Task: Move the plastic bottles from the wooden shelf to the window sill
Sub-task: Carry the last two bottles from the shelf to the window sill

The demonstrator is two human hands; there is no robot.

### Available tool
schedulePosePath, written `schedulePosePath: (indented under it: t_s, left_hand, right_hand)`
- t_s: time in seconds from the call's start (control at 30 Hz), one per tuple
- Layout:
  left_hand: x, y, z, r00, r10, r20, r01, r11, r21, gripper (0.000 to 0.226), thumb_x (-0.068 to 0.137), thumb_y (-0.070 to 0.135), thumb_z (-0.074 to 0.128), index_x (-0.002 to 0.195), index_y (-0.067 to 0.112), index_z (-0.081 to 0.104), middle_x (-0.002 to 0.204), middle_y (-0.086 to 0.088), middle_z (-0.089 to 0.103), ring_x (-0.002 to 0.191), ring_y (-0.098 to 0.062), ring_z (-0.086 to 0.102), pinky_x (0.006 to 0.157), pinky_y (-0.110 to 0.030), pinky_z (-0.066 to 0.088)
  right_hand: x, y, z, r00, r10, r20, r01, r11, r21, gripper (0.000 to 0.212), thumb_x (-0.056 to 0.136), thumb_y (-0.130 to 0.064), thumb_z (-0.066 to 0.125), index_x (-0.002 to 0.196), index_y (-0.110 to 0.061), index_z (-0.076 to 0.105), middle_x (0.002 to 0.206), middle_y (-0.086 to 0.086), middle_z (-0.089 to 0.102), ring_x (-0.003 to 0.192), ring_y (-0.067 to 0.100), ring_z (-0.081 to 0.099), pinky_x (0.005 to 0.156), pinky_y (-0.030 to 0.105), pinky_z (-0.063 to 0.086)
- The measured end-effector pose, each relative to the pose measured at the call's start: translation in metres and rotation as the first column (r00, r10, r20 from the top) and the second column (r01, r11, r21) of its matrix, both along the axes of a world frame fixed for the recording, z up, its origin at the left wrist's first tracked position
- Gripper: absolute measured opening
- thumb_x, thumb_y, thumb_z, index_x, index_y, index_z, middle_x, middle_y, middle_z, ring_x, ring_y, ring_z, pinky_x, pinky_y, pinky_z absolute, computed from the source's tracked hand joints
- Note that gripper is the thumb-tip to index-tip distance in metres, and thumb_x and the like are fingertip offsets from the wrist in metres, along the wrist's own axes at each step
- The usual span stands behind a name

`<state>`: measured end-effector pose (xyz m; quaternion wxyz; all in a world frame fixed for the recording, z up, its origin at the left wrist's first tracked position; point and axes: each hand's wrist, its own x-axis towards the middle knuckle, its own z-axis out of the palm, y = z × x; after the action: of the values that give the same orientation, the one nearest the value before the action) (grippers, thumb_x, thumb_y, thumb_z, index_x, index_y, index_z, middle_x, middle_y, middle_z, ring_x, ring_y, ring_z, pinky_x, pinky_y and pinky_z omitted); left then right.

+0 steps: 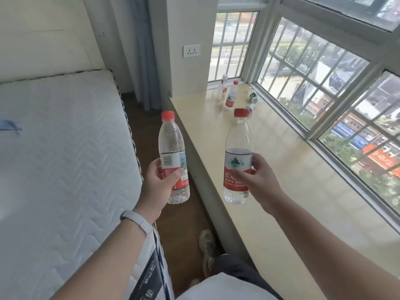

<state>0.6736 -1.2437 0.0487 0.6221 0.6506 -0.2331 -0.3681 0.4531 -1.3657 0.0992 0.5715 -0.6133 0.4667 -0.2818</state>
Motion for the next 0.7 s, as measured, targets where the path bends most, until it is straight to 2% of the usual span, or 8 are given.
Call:
schedulePosePath:
  t_s: [0.23, 0.43, 0.6, 0.7]
  left_hand:
    - [0.069, -0.045, 0.011, 0.993, 0.084, 0.078, -0.085, 0.996, 0.007, 0.035, 0.086, 0.025, 0.076, 0.116, 0.032, 0.058, 0.108, 0.009, 0.069, 0.096, -0.012, 0.07, 0.076, -0.027, 0.057]
    - [0.124, -0.11, 0.008, 0.988, 0.119, 0.095, -0.124, 0.991, 0.041, 0.041, 0.086, 0.024, 0.075, 0.123, 0.027, 0.056, 0.108, 0.01, 0.068, 0.091, 0.0, 0.069, 0.067, -0.017, 0.055]
    - [0.164, -0.176, 0.005, 0.992, 0.09, 0.09, -0.096, 0.993, 0.068, 0.041, 0.086, 0.024, 0.076, 0.122, 0.029, 0.057, 0.107, 0.011, 0.07, 0.094, -0.004, 0.07, 0.079, -0.028, 0.057]
    - [0.181, -0.214, 0.006, 0.992, 0.081, 0.096, -0.088, 0.994, 0.062, 0.044, 0.085, 0.023, 0.076, 0.124, 0.026, 0.057, 0.109, 0.009, 0.07, 0.093, -0.003, 0.07, 0.081, -0.028, 0.057]
  right_hand:
    - [0.073, -0.059, -0.023, 0.997, 0.07, 0.018, -0.071, 0.997, 0.041, 0.041, 0.078, -0.015, 0.082, 0.109, -0.029, 0.06, 0.102, -0.003, 0.072, 0.09, 0.015, 0.073, 0.078, 0.037, 0.059]
    - [0.139, -0.138, -0.032, 0.993, 0.122, 0.003, -0.122, 0.99, 0.067, 0.04, 0.078, -0.014, 0.081, 0.109, -0.028, 0.059, 0.101, -0.002, 0.072, 0.085, 0.011, 0.073, 0.075, 0.034, 0.059]
    - [0.184, -0.209, -0.033, 0.992, 0.128, -0.017, -0.126, 0.99, 0.059, 0.036, 0.08, -0.015, 0.08, 0.104, -0.031, 0.057, 0.102, -0.002, 0.07, 0.088, 0.012, 0.071, 0.07, 0.029, 0.056]
    - [0.204, -0.243, -0.032, 0.992, 0.122, -0.019, -0.121, 0.991, 0.059, 0.039, 0.077, -0.022, 0.082, 0.107, -0.029, 0.058, 0.104, 0.001, 0.071, 0.092, 0.016, 0.071, 0.073, 0.032, 0.058]
